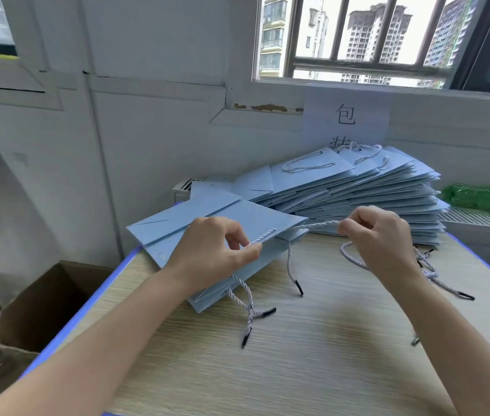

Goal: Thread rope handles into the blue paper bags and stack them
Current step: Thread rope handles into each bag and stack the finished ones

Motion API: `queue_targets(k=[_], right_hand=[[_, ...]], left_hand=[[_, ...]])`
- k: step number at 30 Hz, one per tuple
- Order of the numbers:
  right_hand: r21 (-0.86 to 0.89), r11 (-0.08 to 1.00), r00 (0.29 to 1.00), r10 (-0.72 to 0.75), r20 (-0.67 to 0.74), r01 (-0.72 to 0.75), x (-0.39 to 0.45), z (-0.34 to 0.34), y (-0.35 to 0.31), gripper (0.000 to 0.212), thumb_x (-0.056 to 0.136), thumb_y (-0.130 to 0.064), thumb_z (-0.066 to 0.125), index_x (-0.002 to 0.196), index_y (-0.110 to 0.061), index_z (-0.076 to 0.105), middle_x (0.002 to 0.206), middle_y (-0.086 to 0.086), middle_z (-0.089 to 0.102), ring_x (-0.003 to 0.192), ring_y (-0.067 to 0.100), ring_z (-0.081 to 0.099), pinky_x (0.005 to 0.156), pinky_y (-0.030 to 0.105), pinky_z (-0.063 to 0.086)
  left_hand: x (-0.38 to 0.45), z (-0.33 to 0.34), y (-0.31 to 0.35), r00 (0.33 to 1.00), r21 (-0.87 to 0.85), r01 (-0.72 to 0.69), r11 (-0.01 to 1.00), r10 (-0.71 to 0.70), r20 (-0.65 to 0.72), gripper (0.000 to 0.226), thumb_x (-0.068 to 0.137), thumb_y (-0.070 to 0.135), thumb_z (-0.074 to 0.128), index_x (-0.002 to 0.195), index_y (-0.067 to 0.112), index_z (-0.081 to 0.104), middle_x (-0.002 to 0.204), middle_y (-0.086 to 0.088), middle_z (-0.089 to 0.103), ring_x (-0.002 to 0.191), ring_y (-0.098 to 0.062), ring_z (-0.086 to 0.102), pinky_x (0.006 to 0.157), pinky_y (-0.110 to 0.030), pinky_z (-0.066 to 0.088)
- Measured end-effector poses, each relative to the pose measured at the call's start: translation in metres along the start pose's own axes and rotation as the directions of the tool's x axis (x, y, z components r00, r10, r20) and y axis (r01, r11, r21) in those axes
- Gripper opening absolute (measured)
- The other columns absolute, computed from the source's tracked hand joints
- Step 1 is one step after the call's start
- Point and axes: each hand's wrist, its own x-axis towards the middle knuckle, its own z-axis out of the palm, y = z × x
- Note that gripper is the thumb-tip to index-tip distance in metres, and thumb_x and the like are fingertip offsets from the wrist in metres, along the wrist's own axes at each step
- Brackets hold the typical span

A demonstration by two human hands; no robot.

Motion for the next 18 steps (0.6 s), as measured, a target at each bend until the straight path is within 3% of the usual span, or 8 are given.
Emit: queue_targets(k=[2,4,6,9,12,14,18], right_hand=[[-0.045,0.999,0.999,0.033,0.041,-0.031,-0.003,0.002,0.001,0.030,0.086,-0.019,0.063,0.059,-0.007,0.059,0.051,-0.002,0.050,0.051,0.009,0.044,0.051,0.015,0.032],[0.023,0.998,0.968,0.057,0.243,-0.065,-0.009,0.006,-0.006,0.037,0.089,-0.031,0.061,0.057,-0.010,0.064,0.048,-0.002,0.055,0.041,0.010,0.046,0.047,0.019,0.039],[0.108,0.989,0.888,0.036,0.458,-0.096,-0.020,0.014,-0.017,0.036,0.088,-0.034,0.060,0.061,-0.012,0.069,0.048,-0.001,0.059,0.039,0.011,0.046,0.045,0.019,0.041],[0.236,0.961,0.779,-0.035,0.626,-0.146,-0.034,0.027,-0.033,0.027,0.091,-0.033,0.057,0.073,-0.018,0.070,0.056,0.000,0.062,0.042,0.012,0.045,0.042,0.018,0.034],[0.392,0.858,0.723,-0.035,0.690,-0.332,-0.046,0.041,-0.045,0.024,0.095,-0.034,0.050,0.079,-0.021,0.061,0.065,0.003,0.064,0.040,0.011,0.045,0.036,0.015,0.025],[0.459,0.760,0.727,0.025,0.686,-0.460,-0.051,0.053,-0.047,0.020,0.098,-0.030,0.045,0.086,-0.017,0.055,0.065,-0.001,0.059,0.039,0.009,0.047,0.032,0.014,0.022],[0.426,0.758,0.753,0.127,0.646,-0.493,-0.051,0.064,-0.043,0.018,0.100,-0.017,0.042,0.086,-0.013,0.052,0.061,0.002,0.053,0.040,0.005,0.048,0.030,0.014,0.023]], left_hand=[[-0.002,0.004,0.002,0.999,-0.009,-0.036,0.999,0.036,0.004,0.019,0.078,0.036,0.072,0.067,0.021,0.067,0.062,0.007,0.059,0.057,0.001,0.050,0.053,-0.016,0.036],[-0.001,0.005,0.000,0.997,-0.029,-0.061,0.998,0.060,-0.045,0.020,0.079,0.029,0.073,0.064,0.019,0.064,0.058,0.007,0.056,0.057,-0.002,0.049,0.053,-0.015,0.036],[0.000,0.003,-0.001,0.989,-0.048,-0.097,0.994,0.091,-0.121,0.022,0.080,0.022,0.074,0.062,0.016,0.061,0.054,0.007,0.054,0.055,-0.004,0.049,0.053,-0.013,0.035],[0.000,0.002,0.001,0.968,-0.084,-0.172,0.982,0.153,-0.200,0.023,0.080,0.017,0.075,0.061,0.012,0.062,0.053,0.003,0.056,0.052,-0.007,0.048,0.051,-0.011,0.034],[-0.002,0.010,0.007,0.949,-0.137,-0.255,0.957,0.220,-0.225,0.024,0.079,0.024,0.072,0.062,0.010,0.062,0.053,0.002,0.056,0.050,-0.007,0.047,0.050,-0.010,0.032],[-0.001,0.019,0.008,0.952,-0.143,-0.262,0.955,0.231,-0.202,0.023,0.077,0.028,0.067,0.062,0.012,0.060,0.054,0.004,0.055,0.051,-0.007,0.046,0.051,-0.013,0.033],[0.001,0.036,0.006,0.979,-0.134,-0.175,0.975,0.158,-0.129,0.029,0.082,0.022,0.071,0.064,0.026,0.049,0.054,0.010,0.049,0.054,-0.005,0.046,0.052,-0.019,0.035]])
